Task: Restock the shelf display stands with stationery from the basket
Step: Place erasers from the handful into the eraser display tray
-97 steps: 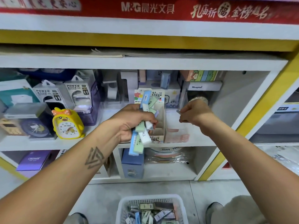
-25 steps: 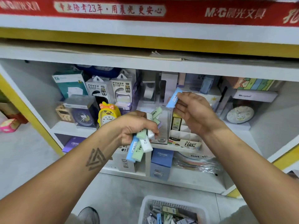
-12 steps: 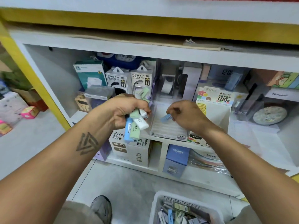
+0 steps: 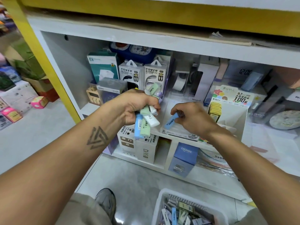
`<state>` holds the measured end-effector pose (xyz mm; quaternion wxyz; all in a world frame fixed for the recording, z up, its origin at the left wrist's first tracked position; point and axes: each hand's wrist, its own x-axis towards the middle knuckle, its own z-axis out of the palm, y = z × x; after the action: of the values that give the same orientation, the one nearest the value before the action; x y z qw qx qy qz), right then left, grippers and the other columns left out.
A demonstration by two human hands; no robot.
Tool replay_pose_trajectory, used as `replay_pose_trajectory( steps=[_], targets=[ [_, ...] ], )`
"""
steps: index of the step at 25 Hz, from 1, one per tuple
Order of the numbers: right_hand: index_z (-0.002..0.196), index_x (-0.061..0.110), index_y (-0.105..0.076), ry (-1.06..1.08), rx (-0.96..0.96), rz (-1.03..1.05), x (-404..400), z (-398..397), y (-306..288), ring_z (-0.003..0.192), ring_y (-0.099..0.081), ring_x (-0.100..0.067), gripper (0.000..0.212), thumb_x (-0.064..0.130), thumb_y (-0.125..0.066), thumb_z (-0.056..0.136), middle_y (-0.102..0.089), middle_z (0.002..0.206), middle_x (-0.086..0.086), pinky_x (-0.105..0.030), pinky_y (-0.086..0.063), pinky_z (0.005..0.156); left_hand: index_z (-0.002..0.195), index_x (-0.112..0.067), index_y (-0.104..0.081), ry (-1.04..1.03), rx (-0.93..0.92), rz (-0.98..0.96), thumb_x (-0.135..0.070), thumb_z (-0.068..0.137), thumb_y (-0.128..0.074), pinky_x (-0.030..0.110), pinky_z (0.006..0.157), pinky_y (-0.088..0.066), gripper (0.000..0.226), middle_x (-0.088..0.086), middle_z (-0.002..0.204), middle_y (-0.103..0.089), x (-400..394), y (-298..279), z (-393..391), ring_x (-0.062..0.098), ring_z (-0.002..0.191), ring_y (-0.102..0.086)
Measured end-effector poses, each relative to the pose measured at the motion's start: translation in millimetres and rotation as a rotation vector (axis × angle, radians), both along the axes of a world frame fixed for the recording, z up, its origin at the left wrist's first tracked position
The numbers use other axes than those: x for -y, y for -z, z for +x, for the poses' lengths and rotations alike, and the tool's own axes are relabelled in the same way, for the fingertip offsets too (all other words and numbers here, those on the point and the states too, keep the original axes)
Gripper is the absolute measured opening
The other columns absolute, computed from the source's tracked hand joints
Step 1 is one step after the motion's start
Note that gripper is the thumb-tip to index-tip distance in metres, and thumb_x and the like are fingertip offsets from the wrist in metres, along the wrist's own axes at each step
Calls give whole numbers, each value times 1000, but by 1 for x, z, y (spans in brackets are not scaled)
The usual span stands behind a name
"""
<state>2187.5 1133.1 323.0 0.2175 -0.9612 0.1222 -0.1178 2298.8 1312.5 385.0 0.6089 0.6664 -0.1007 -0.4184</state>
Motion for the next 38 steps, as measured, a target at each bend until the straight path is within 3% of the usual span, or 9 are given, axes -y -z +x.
replay_pose_trajectory(
  steps=[7,11,14,17,19,21,28,32,38],
  targets=[
    [129,24,-63,-130,-104,-192,-9,3,2,109,-62,-26,40,4,-51,96,-69,119,-5,-38,-51,93,91,7,-64,-71,41,-27,19,75,-62,38,55,-59,19,24,74,-63,-4,-3,-4,27,54,-64],
    [102,24,-48,-120,-112,-149,-21,4,8,86,-61,-31,9,18,-55,98,-63,92,-6,-38,-50,69,95,7,-65,-87,38,-57,18,75,-62,35,53,-59,23,23,76,-63,1,-4,-10,25,52,-63],
    [97,22,-63,-55,-96,-152,-22,4,10,85,-62,-28,6,19,-57,97,-67,91,-3,-37,-50,70,107,10,-64,-73,8,-92,19,75,-63,33,51,-57,33,24,83,-66,8,-4,-15,26,56,-66],
    [106,22,-75,108,95,302,-12,-3,-8,86,-67,-13,16,22,-62,97,-74,97,8,-25,-52,77,108,7,-62,-14,-23,-109,18,75,-64,32,50,-55,35,26,94,-68,17,-4,-23,27,63,-67],
    [101,18,-76,228,229,831,-5,-10,-27,83,-70,-15,16,27,-64,97,-77,94,1,-29,-55,74,100,3,-64,69,-22,-94,17,77,-65,28,48,-54,26,20,82,-70,24,-4,-31,23,58,-67],
    [93,17,-77,241,257,1045,3,-17,-37,80,-66,-16,21,36,-68,93,-76,90,-1,-30,-53,71,97,0,-64,142,-18,-84,17,78,-64,26,46,-53,26,12,69,-71,31,-4,-40,18,54,-68],
    [81,5,-74,292,370,1235,16,-23,-44,63,-54,-12,13,12,-71,91,-63,74,-7,-22,-47,57,103,1,-62,218,-14,-50,19,77,-64,27,49,-55,31,11,68,-71,47,3,-49,19,54,-67],
    [99,-12,-69,266,374,1225,18,-20,-41,66,-59,-16,18,4,-64,94,-64,81,-19,-22,-55,62,94,0,-65,217,-30,-89,21,78,-63,27,55,-58,26,9,68,-72,47,6,-48,17,57,-69],
    [93,-5,-68,358,451,1172,15,-18,-41,64,-68,-19,9,-2,-60,95,-70,81,-21,-24,-60,65,96,-1,-63,178,-58,-88,20,76,-66,29,52,-57,29,11,70,-71,53,9,-46,19,57,-69]
  ],
)
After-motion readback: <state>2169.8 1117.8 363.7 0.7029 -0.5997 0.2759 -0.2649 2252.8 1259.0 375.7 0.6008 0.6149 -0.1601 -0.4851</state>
